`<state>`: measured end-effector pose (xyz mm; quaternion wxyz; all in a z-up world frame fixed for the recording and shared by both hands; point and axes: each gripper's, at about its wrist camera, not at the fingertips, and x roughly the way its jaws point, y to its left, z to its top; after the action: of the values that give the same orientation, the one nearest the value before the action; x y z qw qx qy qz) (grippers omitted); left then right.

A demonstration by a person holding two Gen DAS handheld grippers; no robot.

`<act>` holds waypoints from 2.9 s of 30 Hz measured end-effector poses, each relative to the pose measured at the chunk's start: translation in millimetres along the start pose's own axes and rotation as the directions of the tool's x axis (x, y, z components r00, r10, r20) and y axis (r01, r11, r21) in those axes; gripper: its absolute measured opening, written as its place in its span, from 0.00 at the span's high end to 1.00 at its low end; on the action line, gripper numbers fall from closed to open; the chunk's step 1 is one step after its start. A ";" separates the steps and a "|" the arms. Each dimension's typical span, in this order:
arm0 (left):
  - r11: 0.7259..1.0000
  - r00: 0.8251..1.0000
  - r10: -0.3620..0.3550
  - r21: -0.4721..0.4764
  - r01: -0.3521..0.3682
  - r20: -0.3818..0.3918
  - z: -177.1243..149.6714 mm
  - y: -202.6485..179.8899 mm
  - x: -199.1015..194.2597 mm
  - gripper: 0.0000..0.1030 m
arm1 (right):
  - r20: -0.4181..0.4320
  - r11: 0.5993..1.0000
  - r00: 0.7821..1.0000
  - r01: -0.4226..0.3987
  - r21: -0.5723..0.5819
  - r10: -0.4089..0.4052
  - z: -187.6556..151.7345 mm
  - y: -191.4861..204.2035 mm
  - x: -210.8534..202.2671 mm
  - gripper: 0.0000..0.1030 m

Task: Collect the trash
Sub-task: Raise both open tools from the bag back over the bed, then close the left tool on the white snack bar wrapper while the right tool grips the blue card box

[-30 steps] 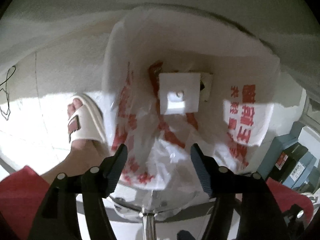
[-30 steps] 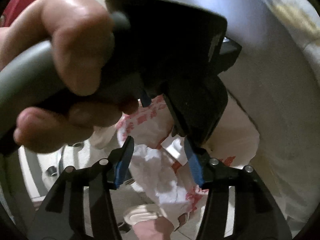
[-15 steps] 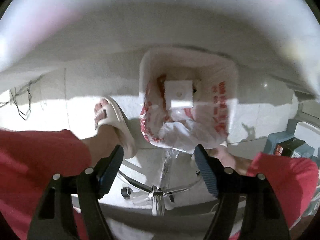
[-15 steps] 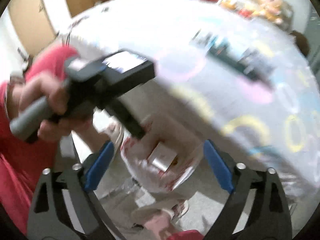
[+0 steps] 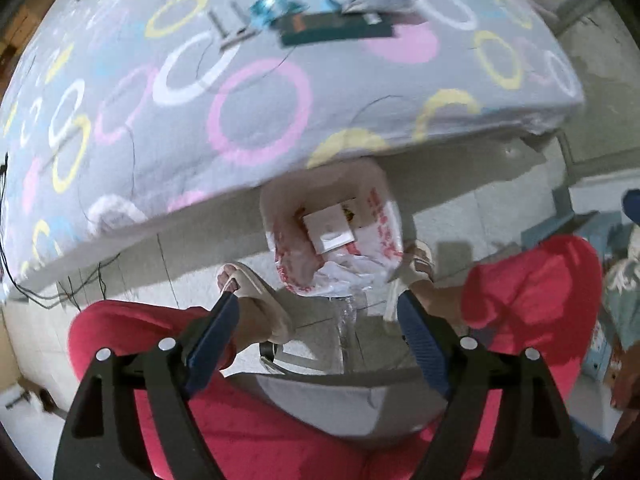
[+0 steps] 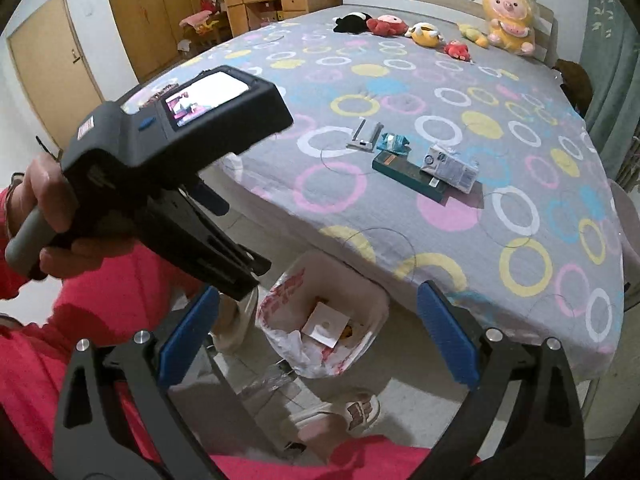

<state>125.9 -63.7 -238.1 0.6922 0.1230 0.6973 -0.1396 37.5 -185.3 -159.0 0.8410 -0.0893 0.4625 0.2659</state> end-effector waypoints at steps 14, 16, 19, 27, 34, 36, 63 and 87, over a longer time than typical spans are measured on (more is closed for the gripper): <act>0.999 0.996 0.026 -0.040 -0.023 0.087 43.6 28.5 -77.4 0.23 | -0.020 0.990 0.999 0.042 -0.137 -0.046 42.9 -26.6 -59.6 0.07; 0.998 0.996 0.030 -0.053 -0.025 0.088 52.7 34.7 -85.3 0.23 | -0.022 0.987 0.998 0.054 -0.153 -0.058 53.0 -35.6 -61.2 0.07; 0.998 0.994 0.034 -0.049 -0.029 0.102 66.8 40.1 -93.3 0.19 | -0.016 0.984 0.999 0.045 -0.171 -0.048 68.0 -50.3 -61.3 0.07; 0.991 0.997 -0.006 -0.135 0.017 0.077 123.5 76.0 -84.3 0.19 | -0.030 0.979 0.998 0.051 -0.198 -0.058 111.8 -99.9 -39.4 0.07; 0.975 0.997 -0.044 -0.214 0.056 0.063 174.4 104.6 -64.9 0.19 | -0.106 0.966 0.994 -0.015 -0.259 -0.013 155.5 -139.0 -8.4 0.07; 0.971 0.997 -0.043 -0.231 0.055 0.057 186.2 111.3 -59.3 0.19 | -0.125 0.958 0.992 -0.022 -0.285 -0.015 165.6 -145.4 1.6 0.07; 0.937 0.998 -0.048 -0.348 0.031 -0.038 269.5 150.6 56.3 0.19 | -0.493 0.886 0.870 -0.253 -0.388 0.033 193.9 -185.1 201.3 0.07; 0.945 1.000 0.021 -0.326 -0.013 0.019 277.9 132.0 95.1 0.33 | -0.609 0.869 0.789 -0.357 -0.342 0.084 167.0 -189.7 273.6 0.25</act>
<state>431.6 -44.4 -337.1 0.7120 0.0112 0.7019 -0.0178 377.9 -179.2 -310.2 0.5806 -0.2968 0.6294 0.4227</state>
